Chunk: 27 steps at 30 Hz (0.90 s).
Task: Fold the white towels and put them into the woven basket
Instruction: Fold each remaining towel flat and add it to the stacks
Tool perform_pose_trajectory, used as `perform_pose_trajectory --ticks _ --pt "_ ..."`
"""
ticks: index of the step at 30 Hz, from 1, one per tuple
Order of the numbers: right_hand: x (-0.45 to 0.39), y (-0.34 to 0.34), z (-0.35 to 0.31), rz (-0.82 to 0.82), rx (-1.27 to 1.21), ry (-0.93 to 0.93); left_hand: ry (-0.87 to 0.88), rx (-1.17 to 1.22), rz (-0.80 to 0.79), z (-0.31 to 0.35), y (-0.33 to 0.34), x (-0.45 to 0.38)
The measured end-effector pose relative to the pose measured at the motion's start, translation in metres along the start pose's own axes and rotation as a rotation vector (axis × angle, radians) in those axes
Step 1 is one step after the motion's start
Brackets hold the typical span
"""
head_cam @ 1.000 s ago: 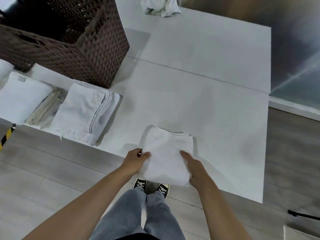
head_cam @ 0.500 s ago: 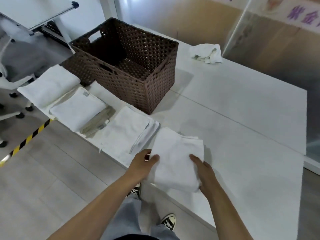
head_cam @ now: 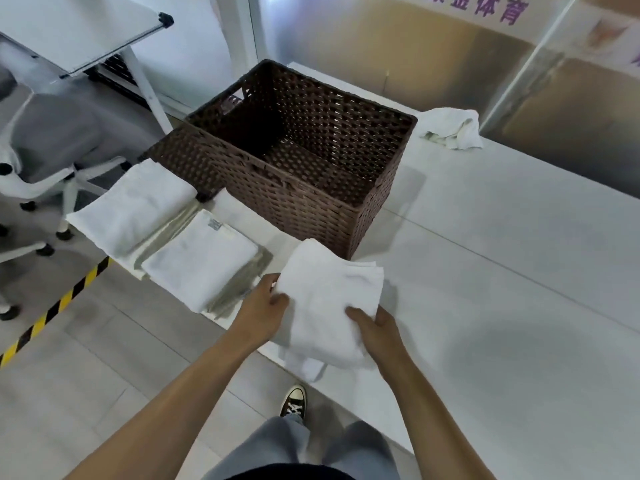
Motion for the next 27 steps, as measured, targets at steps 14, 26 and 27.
perform_pose_trajectory --ticks 14,26,27 --pt "-0.023 0.039 0.028 0.386 1.161 -0.645 0.517 -0.777 0.061 -0.039 0.023 -0.005" --pt "-0.033 0.035 0.039 0.237 1.151 -0.564 0.479 -0.83 -0.019 -0.027 0.032 -0.007" --pt "-0.033 0.033 0.037 0.245 1.142 -0.559 0.491 -0.823 -0.013 -0.023 0.033 -0.008"
Point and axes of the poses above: each hand's wrist, its own x-axis away from the middle knuckle, its own y-axis out of the palm, z = x × y, the point moved 1 cm from there along -x, towards the middle knuckle, and after that the axes turned 1 degree about x, right-handed, at the moved point
